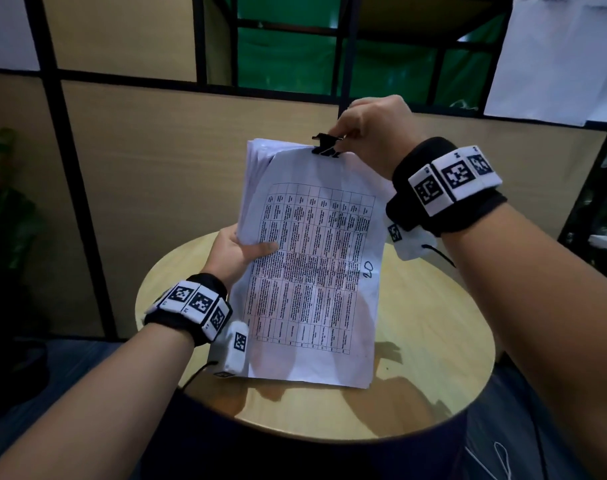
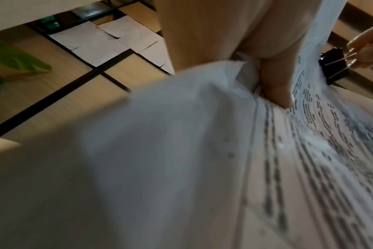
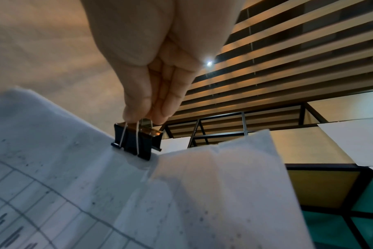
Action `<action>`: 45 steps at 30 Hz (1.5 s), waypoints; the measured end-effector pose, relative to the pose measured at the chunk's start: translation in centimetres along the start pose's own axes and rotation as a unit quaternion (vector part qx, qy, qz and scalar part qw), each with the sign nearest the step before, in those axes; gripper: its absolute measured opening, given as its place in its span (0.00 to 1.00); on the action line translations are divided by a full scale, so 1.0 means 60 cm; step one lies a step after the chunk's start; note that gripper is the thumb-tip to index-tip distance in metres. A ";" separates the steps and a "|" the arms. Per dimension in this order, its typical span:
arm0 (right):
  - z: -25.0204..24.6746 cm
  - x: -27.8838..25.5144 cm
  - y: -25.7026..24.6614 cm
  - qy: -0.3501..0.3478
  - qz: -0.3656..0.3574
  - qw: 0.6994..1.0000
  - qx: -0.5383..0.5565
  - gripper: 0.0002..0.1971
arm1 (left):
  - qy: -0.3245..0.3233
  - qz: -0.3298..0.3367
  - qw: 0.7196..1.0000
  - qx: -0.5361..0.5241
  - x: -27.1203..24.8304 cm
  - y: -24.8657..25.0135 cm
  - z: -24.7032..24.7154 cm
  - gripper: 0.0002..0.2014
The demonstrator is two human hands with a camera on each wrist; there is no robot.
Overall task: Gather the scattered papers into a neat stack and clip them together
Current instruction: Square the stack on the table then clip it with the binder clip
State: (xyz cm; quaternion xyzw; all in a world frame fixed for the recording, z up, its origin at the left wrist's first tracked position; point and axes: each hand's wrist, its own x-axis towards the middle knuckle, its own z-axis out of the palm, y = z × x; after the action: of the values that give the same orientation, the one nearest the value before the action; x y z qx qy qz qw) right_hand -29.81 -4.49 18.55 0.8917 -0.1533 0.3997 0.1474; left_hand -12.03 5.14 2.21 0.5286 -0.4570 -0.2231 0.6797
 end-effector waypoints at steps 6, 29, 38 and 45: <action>-0.030 0.011 0.014 -0.045 0.026 0.998 0.035 0.11 | 0.015 0.030 0.999 0.031 -0.003 -0.004 0.007 0.10; 0.024 -0.001 0.002 0.084 0.016 0.996 0.013 0.04 | 0.001 -0.007 0.999 -0.033 0.003 -0.005 0.016 0.35; 0.122 -0.072 -0.018 0.153 -0.021 0.988 0.008 0.09 | 0.004 -0.007 0.997 -0.077 0.003 0.003 0.028 0.18; 0.098 -0.058 0.000 0.110 0.034 0.993 0.024 0.23 | -0.005 -0.021 0.998 -0.064 0.000 -0.003 0.025 0.16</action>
State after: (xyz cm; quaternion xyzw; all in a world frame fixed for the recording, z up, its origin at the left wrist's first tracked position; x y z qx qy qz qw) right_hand -28.06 -6.25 12.17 0.8396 -0.1570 0.5040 0.1279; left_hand -13.28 4.34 2.09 0.4923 -0.4340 -0.2682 0.7052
